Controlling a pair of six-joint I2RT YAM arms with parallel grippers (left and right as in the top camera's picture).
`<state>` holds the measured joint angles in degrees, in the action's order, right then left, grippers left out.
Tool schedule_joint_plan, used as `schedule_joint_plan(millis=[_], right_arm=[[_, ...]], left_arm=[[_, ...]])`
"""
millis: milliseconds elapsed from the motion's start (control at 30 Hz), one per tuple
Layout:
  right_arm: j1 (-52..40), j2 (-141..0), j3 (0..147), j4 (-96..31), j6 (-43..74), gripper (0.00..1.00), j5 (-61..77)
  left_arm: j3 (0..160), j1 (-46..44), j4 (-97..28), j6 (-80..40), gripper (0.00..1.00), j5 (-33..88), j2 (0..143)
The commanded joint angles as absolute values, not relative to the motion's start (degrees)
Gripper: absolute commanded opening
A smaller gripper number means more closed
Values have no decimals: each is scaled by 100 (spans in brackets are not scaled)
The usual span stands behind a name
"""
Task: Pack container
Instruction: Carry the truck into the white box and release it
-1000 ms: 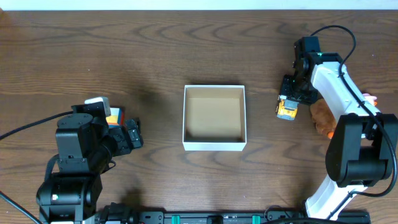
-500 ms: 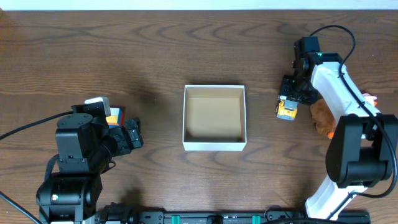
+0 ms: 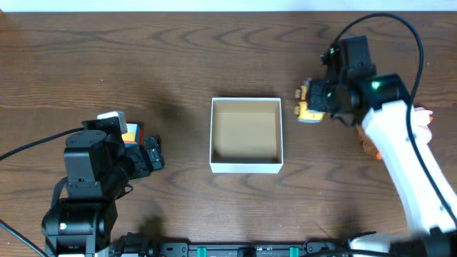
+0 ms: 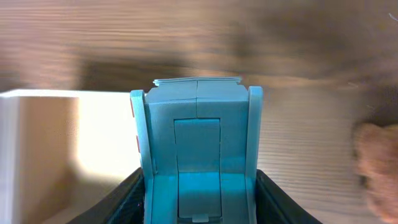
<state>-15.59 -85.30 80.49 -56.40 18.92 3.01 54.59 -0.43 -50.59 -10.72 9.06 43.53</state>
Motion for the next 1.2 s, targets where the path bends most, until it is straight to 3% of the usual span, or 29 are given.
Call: schedule_joint_plan(millis=[0, 400, 900, 1167], right_arm=[[-2137, -8071, 8058, -5618, 2412, 5, 449], [-3828, -8493, 8044, -6016, 3804, 8, -368], [-3830, -10012, 8044, -5920, 3892, 9, -410], [-3824, -10403, 8044, -5918, 3894, 17, -412]], left_arm=[[5548, -16, -5059, -1083, 98, 945, 4372], [5548, -19, -5098, -1083, 98, 945, 4372], [5548, -16, -5247, -1083, 98, 945, 4372], [5548, -19, -5249, -1083, 98, 945, 4372]])
